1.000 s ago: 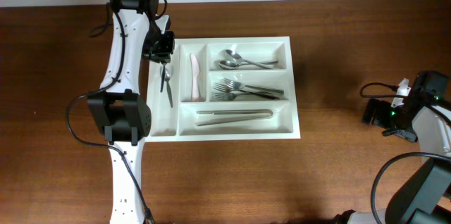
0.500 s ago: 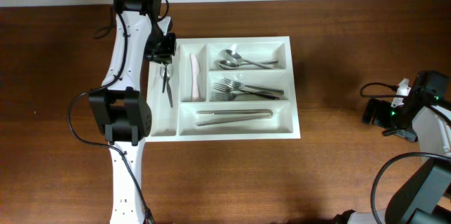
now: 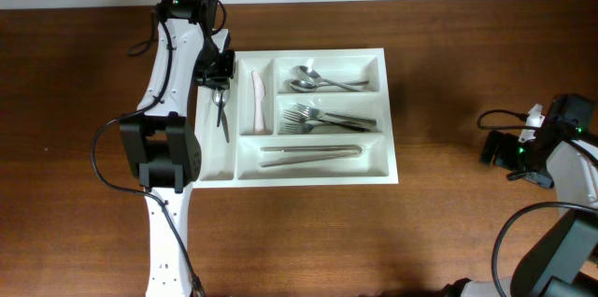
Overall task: Pack container
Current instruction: 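Lower the spoon into the left compartment beside the first spoon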
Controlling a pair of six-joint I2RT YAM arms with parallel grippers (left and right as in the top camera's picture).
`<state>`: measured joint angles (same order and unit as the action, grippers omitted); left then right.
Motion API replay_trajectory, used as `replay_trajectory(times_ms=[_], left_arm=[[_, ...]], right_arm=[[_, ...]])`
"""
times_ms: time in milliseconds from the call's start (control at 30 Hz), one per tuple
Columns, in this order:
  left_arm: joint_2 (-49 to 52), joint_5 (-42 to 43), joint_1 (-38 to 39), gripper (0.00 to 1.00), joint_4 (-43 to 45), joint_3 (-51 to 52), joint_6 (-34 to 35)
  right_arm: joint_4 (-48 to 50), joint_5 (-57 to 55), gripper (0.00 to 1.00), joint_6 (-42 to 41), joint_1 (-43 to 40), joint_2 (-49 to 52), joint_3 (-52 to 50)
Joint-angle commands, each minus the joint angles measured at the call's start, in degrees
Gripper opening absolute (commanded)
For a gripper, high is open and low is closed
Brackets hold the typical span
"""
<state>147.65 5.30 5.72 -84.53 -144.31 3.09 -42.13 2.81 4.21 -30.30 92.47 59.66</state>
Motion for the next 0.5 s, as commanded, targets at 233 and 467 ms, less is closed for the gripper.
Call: replay_trajectory(times_ms=[233,467], left_arm=[[0.74,-0.63,0.07,0.26,0.55,0.28,-0.09],[0.74,-0.68,0.07,0.31,1.79,0.28,-0.11]], right_arm=[[-0.02,-0.50,0.99,-0.63,-0.11,-0.96,-0.13],[-0.02,-0.50,0.99,-0.63,-0.11,-0.96,-0.13]])
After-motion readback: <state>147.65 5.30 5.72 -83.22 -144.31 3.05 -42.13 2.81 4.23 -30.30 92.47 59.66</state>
